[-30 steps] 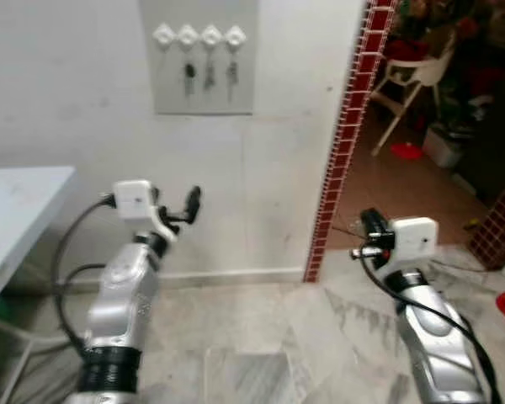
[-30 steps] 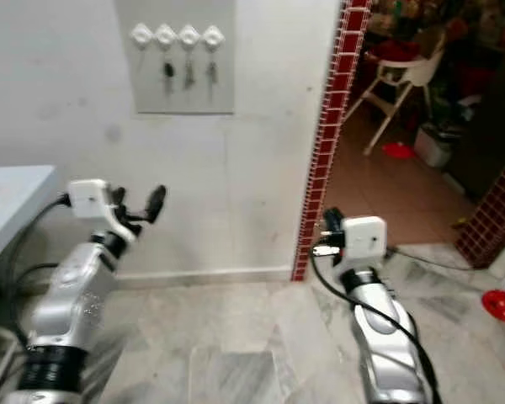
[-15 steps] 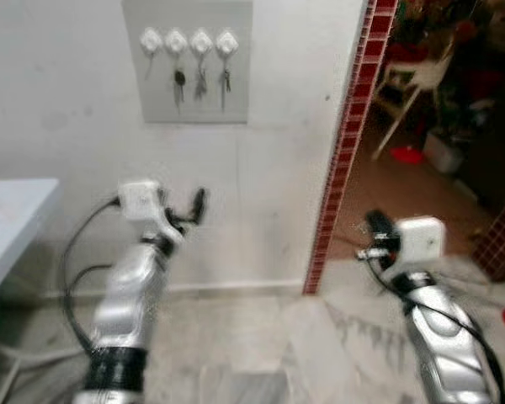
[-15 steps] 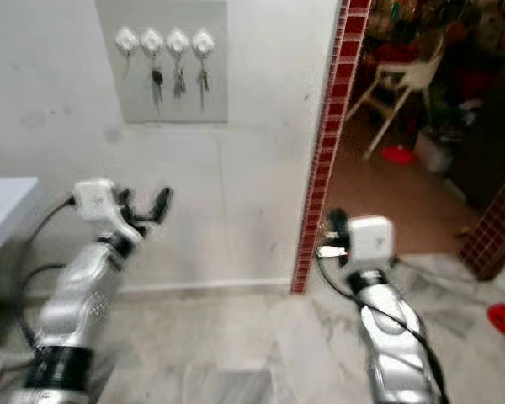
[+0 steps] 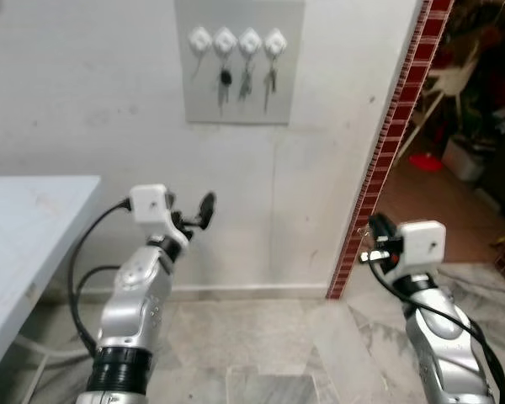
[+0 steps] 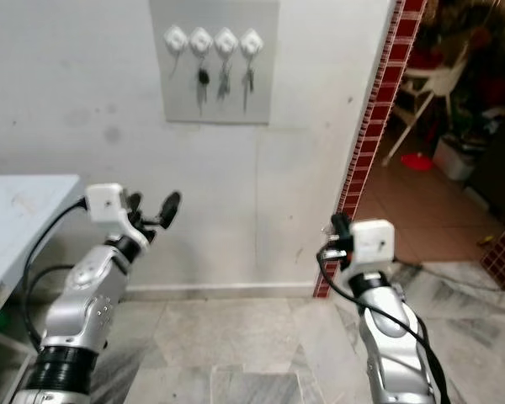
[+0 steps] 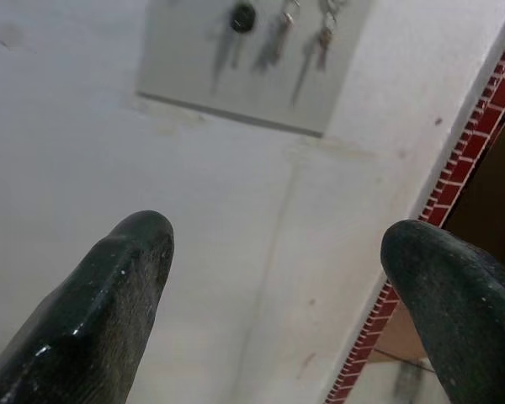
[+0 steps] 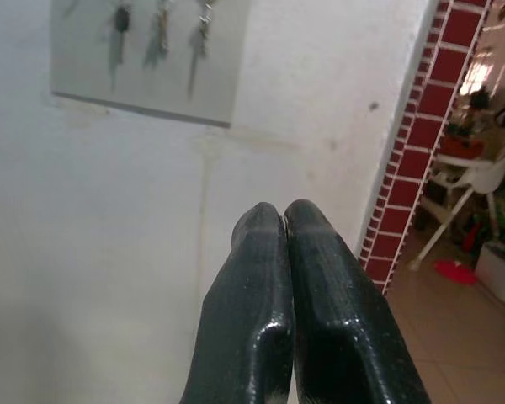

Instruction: Hang keys on a hook

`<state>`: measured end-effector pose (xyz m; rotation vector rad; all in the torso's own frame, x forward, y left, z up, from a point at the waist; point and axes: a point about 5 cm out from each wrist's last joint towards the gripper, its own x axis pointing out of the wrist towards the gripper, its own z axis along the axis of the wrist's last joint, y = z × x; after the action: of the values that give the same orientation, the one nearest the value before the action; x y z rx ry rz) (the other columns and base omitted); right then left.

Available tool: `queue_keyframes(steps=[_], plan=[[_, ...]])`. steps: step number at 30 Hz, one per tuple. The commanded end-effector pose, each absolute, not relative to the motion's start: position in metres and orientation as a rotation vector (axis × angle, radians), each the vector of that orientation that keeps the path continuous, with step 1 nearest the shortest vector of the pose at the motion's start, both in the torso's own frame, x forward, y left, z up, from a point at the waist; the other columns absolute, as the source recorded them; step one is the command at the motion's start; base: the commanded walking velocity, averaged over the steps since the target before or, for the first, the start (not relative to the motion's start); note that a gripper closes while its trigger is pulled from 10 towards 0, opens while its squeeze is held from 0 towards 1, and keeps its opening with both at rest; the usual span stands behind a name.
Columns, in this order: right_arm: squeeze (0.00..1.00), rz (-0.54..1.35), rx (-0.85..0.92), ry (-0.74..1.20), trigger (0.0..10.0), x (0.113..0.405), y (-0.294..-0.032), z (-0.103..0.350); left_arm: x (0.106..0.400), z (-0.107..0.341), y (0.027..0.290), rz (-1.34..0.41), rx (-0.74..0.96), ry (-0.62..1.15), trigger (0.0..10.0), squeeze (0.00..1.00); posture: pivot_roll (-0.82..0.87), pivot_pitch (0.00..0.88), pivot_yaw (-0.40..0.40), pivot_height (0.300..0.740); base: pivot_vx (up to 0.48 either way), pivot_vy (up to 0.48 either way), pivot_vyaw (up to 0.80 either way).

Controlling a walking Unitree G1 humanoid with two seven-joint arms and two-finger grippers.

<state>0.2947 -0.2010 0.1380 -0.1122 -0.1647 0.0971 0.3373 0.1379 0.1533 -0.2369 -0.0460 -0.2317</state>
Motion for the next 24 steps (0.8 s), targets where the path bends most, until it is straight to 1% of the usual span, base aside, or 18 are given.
queue_keyframes(steps=[1, 2, 13, 24], plan=[[0.0, 0.123, -0.108, -0.189, 10.0, 0.2967, -0.193, 0.1443, 0.3376, 0.1562, 0.1462, -0.205, -0.202, -0.055, 10.0, 0.0, 0.01, 0.0, -0.027, 0.74, 0.281, 0.274, 0.0], [0.0, 0.123, -0.108, -0.189, 10.0, 0.2967, -0.1929, 0.1443, 0.3376, 0.1563, 0.1461, -0.206, -0.201, -0.056, 10.0, 0.0, 0.01, 0.0, -0.027, 0.74, 0.281, 0.274, 0.0], [0.0, 0.123, -0.108, -0.189, 10.0, 0.2953, -0.1931, 0.1445, 0.3375, 0.1588, 0.1432, -0.222, -0.164, -0.063, 10.0, 0.0, 0.01, 0.0, -0.024, 0.74, 0.386, 0.0, 0.0], [0.0, 0.124, -0.108, -0.184, 10.0, 0.2954, -0.1927, 0.1439, 0.3376, 0.1584, 0.1431, -0.218, -0.159, -0.058, 10.0, 0.0, 0.01, 0.0, -0.024, 0.74, 0.293, 0.0, 0.0]])
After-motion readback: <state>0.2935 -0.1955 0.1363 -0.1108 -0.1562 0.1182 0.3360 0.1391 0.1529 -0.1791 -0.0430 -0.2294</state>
